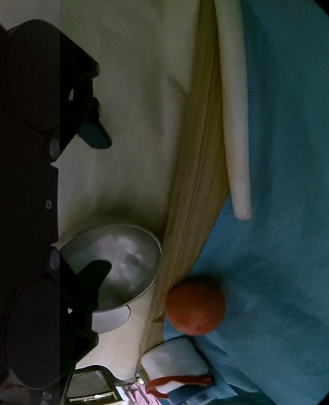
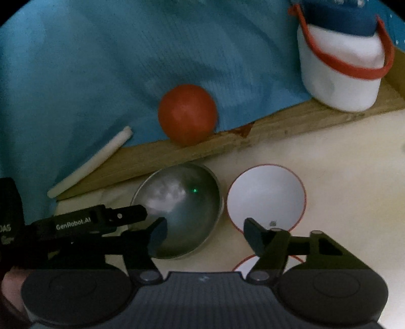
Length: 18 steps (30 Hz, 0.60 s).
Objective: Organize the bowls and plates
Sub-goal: 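Move both grippers to the steel bowl and close them on its rim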
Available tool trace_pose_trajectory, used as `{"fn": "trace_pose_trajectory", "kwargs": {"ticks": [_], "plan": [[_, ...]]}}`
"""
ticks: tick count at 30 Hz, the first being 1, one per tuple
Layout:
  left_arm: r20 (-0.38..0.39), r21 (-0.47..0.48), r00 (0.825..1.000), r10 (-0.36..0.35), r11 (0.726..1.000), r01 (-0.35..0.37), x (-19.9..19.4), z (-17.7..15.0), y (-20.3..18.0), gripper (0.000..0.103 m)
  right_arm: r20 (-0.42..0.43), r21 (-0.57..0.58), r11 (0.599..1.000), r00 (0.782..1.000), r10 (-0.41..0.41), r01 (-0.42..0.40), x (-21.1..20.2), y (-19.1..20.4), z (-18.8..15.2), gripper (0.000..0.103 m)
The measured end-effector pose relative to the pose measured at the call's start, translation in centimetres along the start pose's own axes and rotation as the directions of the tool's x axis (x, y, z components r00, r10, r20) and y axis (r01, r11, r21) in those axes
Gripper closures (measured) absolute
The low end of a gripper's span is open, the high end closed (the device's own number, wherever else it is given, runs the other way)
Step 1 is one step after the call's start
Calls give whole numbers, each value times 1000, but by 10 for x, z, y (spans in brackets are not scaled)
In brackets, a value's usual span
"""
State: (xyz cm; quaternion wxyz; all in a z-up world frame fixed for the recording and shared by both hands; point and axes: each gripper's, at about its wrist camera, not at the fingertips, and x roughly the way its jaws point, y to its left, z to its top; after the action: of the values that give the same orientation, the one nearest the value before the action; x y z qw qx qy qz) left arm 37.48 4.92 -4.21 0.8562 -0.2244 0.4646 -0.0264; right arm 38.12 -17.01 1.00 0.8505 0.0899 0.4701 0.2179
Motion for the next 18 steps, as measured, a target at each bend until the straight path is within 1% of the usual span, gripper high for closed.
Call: {"fn": "trace_pose_trajectory", "kwargs": {"ticks": [2,4,6,7,9,10,12,13,14,16,18], "plan": [[-9,-2,1000,-7,1000,7,5,2,0,19,-8,17,1000,1000,0,0,6,0,0,49],[-16,-1,1000,-20,1000,20,8,2,-1,25,-17,41,999,1000,2,-1,11,-2,0,52],[-21,7,999,-28,1000,28,10,3,-3,34,-22,63,998,1000,5,-3,12,-4,-1,60],[-22,8,999,-33,999,34,11,3,-4,37,-26,74,997,1000,1,1,14,-5,-1,64],[-26,12,999,-47,999,47,12,3,-6,54,-27,89,996,1000,-3,5,18,-6,-1,67],[-29,13,998,-52,999,52,11,3,-5,58,-29,95,995,1000,-5,8,19,-7,-1,70],[-30,14,998,-61,998,62,12,3,-6,71,-30,102,995,999,-12,15,21,-8,-2,74],[-32,15,997,-67,998,67,12,3,-6,75,-30,107,994,999,-15,18,21,-9,-2,77],[-34,17,997,-72,997,73,13,3,-7,81,-29,110,994,999,-18,21,21,-10,-3,79],[-30,19,997,-68,997,69,14,3,-8,82,-29,111,993,999,-24,27,22,-11,-3,83],[-25,16,998,-66,998,66,13,2,-6,88,-33,113,993,999,-30,34,25,-10,-2,87]]}}
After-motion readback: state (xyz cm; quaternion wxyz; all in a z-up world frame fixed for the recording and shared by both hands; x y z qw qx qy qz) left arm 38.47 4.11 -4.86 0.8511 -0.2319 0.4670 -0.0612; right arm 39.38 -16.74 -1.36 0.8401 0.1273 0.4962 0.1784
